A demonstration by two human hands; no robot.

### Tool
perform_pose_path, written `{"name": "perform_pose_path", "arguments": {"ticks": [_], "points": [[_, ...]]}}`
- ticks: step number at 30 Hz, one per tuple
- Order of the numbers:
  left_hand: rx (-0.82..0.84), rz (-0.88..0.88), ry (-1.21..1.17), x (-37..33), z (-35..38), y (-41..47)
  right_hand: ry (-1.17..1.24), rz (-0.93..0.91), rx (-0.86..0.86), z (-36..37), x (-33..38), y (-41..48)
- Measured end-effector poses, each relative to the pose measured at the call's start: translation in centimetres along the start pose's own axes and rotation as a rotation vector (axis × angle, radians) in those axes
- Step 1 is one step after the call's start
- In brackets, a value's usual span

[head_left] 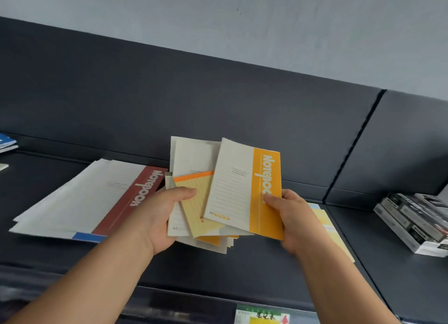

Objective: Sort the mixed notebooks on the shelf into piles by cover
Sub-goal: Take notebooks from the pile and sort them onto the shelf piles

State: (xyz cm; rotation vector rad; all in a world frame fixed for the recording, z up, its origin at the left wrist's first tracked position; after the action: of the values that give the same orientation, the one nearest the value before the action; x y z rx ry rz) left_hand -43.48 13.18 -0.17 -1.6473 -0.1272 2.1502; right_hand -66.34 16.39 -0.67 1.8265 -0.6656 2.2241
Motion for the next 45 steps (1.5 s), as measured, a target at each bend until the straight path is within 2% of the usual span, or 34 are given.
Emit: {"name": "perform_pose_path", "arguments": {"ticks": [8, 11, 16, 18, 21, 24, 26, 27, 28, 30, 31, 33, 37, 40, 45], "points": [[-0.205, 0.086, -0.079, -0.5, -2.7, -1.6, 0.034, 0.018, 0.038, 0.3, -0.4, 2.0], [-0.299, 0.134, -0.150, -2.1, -5.4, -2.4, -0.001, 0.025, 0.019, 1.3, -1.0, 2.7], [-0.367, 0.181, -0.249, -4.5, -8.8, -3.1, -0.109, -0.002, 0.044, 4.5, -1.7, 3.9], [-0.380, 0.193, -0.257, -5.1, -9.5, -3.0, -0.278, -0.050, 0.004, 5.7, -2.5, 4.5], [-0.364, 0.171, -0.231, -5.0, -9.3, -2.5, -0.728, -0.110, -0.044, 6.7, -4.0, 5.2], [-0.279, 0.142, -0.209, -4.4, -7.4, -1.6, -0.833, -0.112, -0.050, 6.7, -4.2, 4.9], [-0.226, 0.125, -0.196, -3.8, -5.8, -0.9, -0.734, -0.180, -0.076, 6.1, -3.2, 4.4], [-0.208, 0.118, -0.197, -3.5, -4.9, -0.6, -0.590, -0.199, -0.080, 5.7, -2.5, 3.9], [-0.190, 0.117, -0.194, -3.2, -4.1, -0.3, -0.394, -0.159, -0.055, 5.5, -1.9, 3.3], [-0.146, 0.115, -0.179, -2.6, -2.3, 0.3, 0.037, 0.081, 0.120, 5.6, -1.4, 2.0], [-0.123, 0.110, -0.169, -2.2, -1.3, 0.7, 0.131, 0.163, 0.194, 5.6, -1.2, 1.5], [-0.072, 0.100, -0.153, -1.5, 0.6, 1.1, 0.123, 0.135, 0.242, 4.9, -1.0, 1.1], [0.053, 0.064, -0.175, -0.6, 4.4, 1.7, 0.055, -0.047, 0.075, 1.5, -0.7, 1.3], [0.098, 0.027, -0.210, 0.1, 6.7, 2.2, 0.149, -0.025, 0.018, -1.6, -0.5, 1.3], [0.069, -0.041, -0.143, 1.8, 9.8, 3.0, 0.187, -0.022, -0.077, -7.2, 1.0, 1.4]]}}
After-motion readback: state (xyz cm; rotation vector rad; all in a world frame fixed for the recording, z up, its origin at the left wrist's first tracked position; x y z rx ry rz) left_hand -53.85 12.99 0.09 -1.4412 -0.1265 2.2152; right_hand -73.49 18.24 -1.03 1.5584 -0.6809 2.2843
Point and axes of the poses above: each hand's wrist, its own y-axis towards the middle knuckle, its own z-axis out of the palm, x = y × z, the point moved 4 cm from there along y, towards the middle knuckle, and after that the axes turned 8 degrees about y, right-handed, at the moved point
